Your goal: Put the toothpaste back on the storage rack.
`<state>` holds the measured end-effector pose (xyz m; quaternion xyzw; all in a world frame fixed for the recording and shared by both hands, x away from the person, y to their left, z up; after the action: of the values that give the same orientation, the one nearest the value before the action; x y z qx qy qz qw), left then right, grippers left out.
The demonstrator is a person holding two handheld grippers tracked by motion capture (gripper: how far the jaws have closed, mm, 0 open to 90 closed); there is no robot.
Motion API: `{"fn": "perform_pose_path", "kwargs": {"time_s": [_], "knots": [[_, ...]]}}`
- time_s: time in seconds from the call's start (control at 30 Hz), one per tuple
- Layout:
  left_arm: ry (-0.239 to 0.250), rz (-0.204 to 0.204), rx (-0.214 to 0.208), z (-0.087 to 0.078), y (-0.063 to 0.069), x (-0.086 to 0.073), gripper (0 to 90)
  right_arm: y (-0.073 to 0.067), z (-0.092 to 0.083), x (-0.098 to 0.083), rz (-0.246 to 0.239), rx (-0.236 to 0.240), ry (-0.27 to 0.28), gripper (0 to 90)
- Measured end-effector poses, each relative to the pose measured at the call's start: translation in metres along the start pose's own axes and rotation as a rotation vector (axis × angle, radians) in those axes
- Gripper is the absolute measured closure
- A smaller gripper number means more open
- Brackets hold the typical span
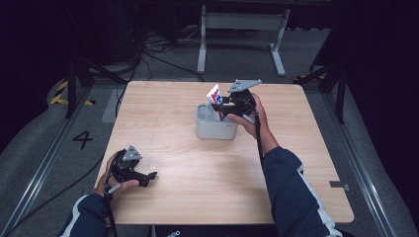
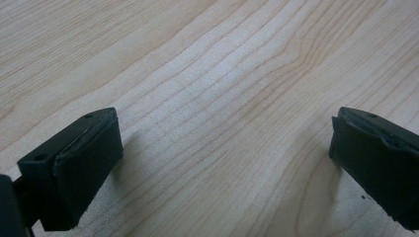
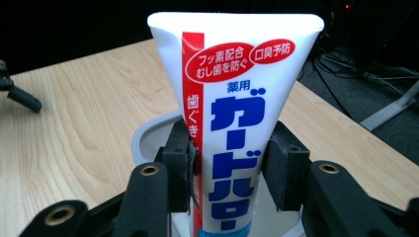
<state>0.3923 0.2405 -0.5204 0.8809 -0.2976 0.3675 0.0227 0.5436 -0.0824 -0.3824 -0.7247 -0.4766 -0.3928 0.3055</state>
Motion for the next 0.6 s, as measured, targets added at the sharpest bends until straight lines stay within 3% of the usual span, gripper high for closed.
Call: {"fn": "perform_pose_path", "kwargs": {"time_s": [0.6], "knots": [[0.0,0.0,0.0,0.0,0.0,0.0,0.3,0.001,-0.005,-0.018,0.005,-0.009,-0.09,58.0]]}}
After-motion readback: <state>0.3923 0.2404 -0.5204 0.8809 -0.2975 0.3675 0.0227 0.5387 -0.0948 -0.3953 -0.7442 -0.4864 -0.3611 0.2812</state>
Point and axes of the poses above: each handheld gripper's, and its own axes: z roughly forward along the jaws, x roughly out of its top, y roughly to its right, the point moved 5 cm from there along z, roughly forward along the jaws, and after that the axes turned 14 degrees about x, right-handed, at the moved point
